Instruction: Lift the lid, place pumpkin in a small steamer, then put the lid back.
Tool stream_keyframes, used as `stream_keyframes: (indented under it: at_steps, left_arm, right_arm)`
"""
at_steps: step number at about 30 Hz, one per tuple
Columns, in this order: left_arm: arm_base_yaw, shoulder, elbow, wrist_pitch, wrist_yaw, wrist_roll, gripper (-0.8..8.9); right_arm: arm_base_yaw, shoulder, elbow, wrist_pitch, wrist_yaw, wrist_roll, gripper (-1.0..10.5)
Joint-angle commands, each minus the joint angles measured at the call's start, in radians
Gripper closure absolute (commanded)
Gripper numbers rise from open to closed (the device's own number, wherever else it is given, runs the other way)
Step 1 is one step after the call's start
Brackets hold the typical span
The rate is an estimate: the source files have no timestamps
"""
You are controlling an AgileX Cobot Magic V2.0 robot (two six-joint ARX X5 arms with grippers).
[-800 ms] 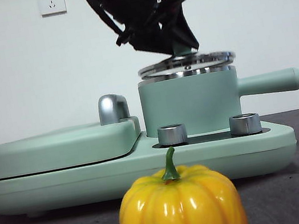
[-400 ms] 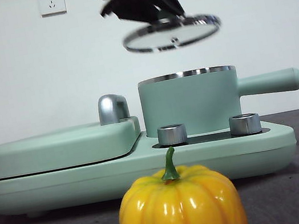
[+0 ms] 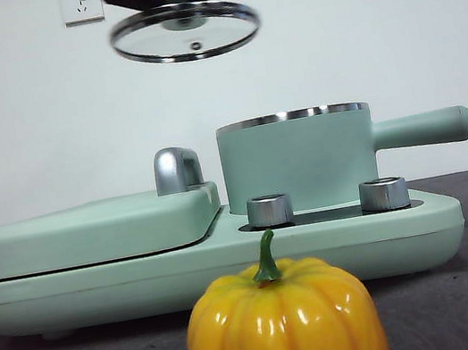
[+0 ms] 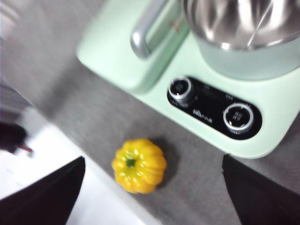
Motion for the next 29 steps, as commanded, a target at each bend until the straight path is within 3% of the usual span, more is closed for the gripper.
stream_keyframes:
  at_steps: [1,6,12,23,29]
  left_arm:
    - [0.026,-0.027,0.04,0.027,0.005,0.016,7.6]
    - [0.092,-0.051,0.04,0.024,0.005,0.015,7.6]
    - [0.159,-0.053,0.04,0.009,0.005,0.015,7.6]
    - [0.236,-0.053,0.04,0.01,0.006,0.013,7.6]
    - [0.252,-0.053,0.04,0.011,0.006,0.01,7.6]
  right_arm:
    - [0.134,0.084,0.018,0.025,0.106,0.054,4.8]
    - [0.289,0.241,0.021,0.072,0.203,0.098,4.5]
    - [0.382,0.409,0.028,0.122,0.221,0.106,4.5]
    - [0.43,0.613,0.028,0.142,0.229,0.109,4.0]
    - [0.441,0.686,0.028,0.159,0.181,0.133,4.0]
